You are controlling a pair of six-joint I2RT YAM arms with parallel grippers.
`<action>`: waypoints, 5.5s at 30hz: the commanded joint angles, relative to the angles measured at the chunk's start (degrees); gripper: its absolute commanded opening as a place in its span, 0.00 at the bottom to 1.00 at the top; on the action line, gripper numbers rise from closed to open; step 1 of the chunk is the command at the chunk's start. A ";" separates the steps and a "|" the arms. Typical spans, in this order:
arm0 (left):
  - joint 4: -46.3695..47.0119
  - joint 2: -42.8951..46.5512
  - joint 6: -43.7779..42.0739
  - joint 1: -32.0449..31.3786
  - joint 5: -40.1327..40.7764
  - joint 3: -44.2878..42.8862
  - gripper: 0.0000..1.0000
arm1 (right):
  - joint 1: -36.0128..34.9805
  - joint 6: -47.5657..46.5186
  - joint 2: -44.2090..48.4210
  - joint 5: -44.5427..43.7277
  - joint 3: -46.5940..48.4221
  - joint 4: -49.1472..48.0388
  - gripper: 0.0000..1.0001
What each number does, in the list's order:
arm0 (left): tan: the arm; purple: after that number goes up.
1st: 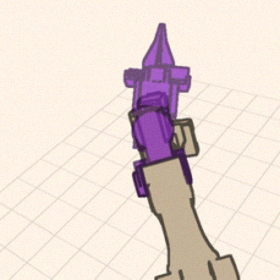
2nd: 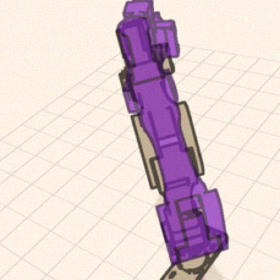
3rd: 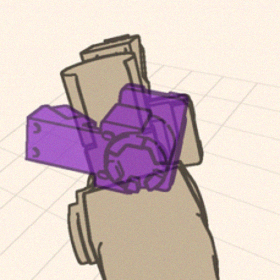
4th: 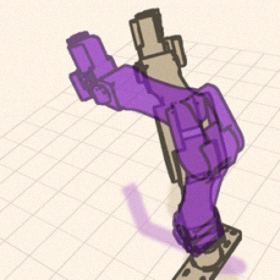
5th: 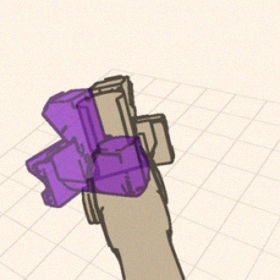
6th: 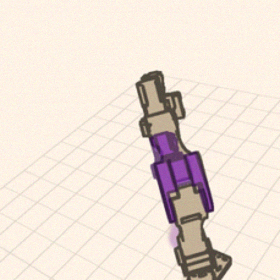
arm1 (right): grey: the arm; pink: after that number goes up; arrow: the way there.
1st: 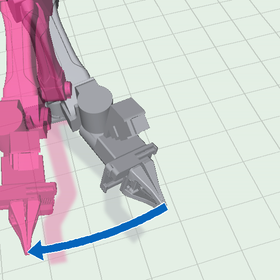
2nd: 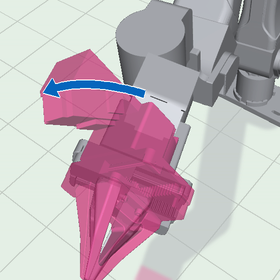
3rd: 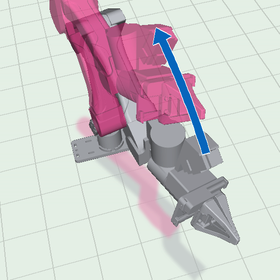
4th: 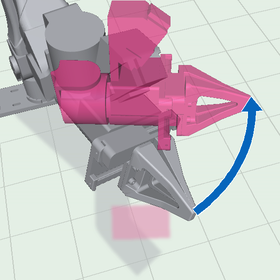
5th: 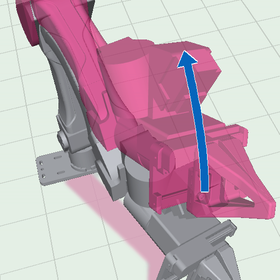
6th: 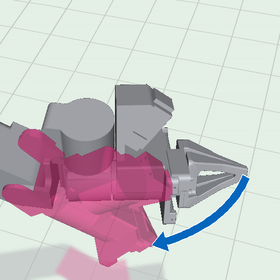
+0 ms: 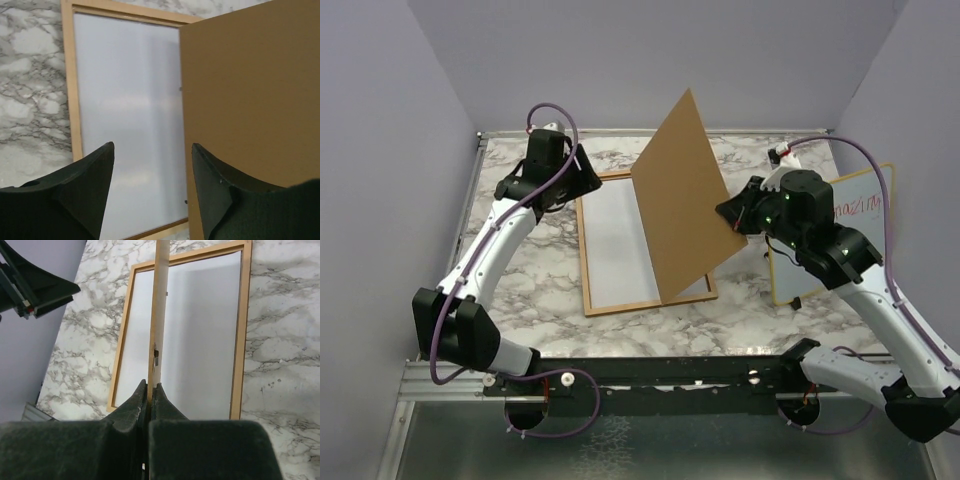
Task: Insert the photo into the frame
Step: Move the photo frame item to the center of the board, then turn over the photo frame item on the photo frame.
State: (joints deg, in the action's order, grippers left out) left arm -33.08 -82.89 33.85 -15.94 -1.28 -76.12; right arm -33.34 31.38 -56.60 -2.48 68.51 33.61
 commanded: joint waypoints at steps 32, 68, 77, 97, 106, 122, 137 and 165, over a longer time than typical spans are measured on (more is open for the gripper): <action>18.66 -10.60 18.67 -12.62 -11.43 -22.54 0.99 | -1.41 -22.89 -16.90 -3.58 22.92 2.92 0.01; 2.51 -9.06 10.88 -14.20 2.54 -18.89 0.86 | -19.65 -23.75 -18.37 -14.86 13.82 -9.59 0.00; 1.79 -6.33 10.85 -14.20 3.19 -12.24 0.60 | -19.66 -17.97 -15.94 -12.05 12.16 -10.37 0.00; 1.70 -0.90 9.37 -10.77 -1.65 -12.43 0.00 | -19.65 -9.60 -15.99 -18.41 11.51 -9.46 0.01; 3.51 -0.08 10.53 -1.98 -11.17 -12.64 0.00 | -17.47 -3.85 -19.10 -22.46 13.46 -7.02 0.00; 7.78 -0.51 10.35 4.72 -25.08 -5.56 0.00 | -4.91 -0.35 -29.82 -20.07 3.26 -6.80 0.56; 22.14 0.43 18.21 5.22 -27.84 6.88 0.00 | -2.30 1.98 -36.24 -23.71 -1.69 -5.53 0.51; 28.68 -2.91 16.89 6.19 -29.39 13.63 0.00 | 1.59 5.20 -32.88 -19.22 -7.27 -7.47 0.49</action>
State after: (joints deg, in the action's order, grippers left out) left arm -7.27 -85.49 51.20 -10.13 -27.46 -63.48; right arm -32.25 35.70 -91.05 -22.37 61.78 26.61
